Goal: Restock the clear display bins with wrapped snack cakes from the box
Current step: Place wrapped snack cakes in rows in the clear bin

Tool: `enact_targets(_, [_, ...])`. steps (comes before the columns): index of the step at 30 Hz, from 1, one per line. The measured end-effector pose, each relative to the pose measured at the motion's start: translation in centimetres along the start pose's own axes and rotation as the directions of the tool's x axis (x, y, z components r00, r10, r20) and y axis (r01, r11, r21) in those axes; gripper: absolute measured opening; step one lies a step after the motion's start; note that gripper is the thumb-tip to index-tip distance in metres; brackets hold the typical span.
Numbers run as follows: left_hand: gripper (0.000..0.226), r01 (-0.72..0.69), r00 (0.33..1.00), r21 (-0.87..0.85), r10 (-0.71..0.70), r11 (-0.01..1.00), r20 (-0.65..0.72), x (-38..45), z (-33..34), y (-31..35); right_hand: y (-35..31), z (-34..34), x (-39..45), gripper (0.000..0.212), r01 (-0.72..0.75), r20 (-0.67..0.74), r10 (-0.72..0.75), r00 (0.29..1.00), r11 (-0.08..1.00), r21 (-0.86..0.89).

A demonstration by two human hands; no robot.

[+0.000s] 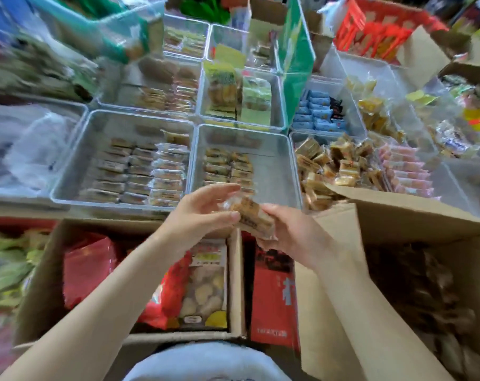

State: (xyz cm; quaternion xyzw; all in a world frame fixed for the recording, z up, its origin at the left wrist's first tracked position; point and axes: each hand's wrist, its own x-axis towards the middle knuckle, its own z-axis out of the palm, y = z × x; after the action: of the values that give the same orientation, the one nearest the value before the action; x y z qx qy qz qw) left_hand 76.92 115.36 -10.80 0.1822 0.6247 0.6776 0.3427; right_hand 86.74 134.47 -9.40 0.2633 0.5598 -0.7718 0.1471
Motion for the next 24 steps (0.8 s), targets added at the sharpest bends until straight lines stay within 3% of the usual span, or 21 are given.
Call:
enact_targets(4, [0.051, 0.056, 0.994, 0.010, -0.055, 0.998, -0.096, -0.9, -9.3, -2.1, 1.2, 7.0, 5.6, 0.028, -0.072, 0.038, 0.075, 0.996, 0.994, -0.077])
enact_targets(10, [0.045, 0.016, 0.968, 0.029, -0.009, 0.999, -0.252, -1.0, -18.5, -5.2, 1.7, 14.4, 12.6, 0.019, -0.158, 0.040, 0.166, 0.985, 0.976, -0.151])
enact_targets(13, [0.042, -0.010, 0.949, 0.166, 0.061, 0.986, -0.310, -0.9, -21.9, -6.8, 0.9, 16.7, 15.2, 0.022, -0.110, 0.008, 0.115, 0.993, 0.963, -0.247])
enact_targets(15, [0.043, 0.015, 0.912, 0.408, 0.155, 0.913, -0.379, -0.8, -24.1, -8.0, 0.4, 17.7, 17.3, 0.031, -0.024, -0.073, -0.006, 0.997, 0.914, -0.406])
enact_targets(17, [0.041, 0.098, 0.888, 0.700, 0.256, 0.708, -0.383, -0.6, -26.1, -9.6, 0.0, 18.4, 19.7, 0.037, 0.060, -0.124, -0.171, 0.977, 0.787, -0.614])
enact_targets(20, [0.048, 0.232, 0.918, 0.884, 0.208, 0.405, -0.337, -0.8, -27.4, -12.3, 0.0, 19.8, 22.8, 0.032, 0.188, 0.013, -0.311, 0.950, 0.541, -0.820])
enact_targets(22, [0.053, 0.233, 0.916, 0.916, 0.244, 0.325, -0.319, -1.0, -27.3, -13.5, 0.6, 20.7, 24.4, 0.031, 0.222, 0.118, -0.283, 0.952, 0.371, -0.902])
enact_targets(24, [0.057, 0.235, 0.903, 0.920, 0.280, 0.313, -0.326, -0.9, -27.1, -13.8, 1.3, 21.2, 25.5, 0.033, 0.211, 0.184, -0.172, 0.968, 0.158, -0.965])
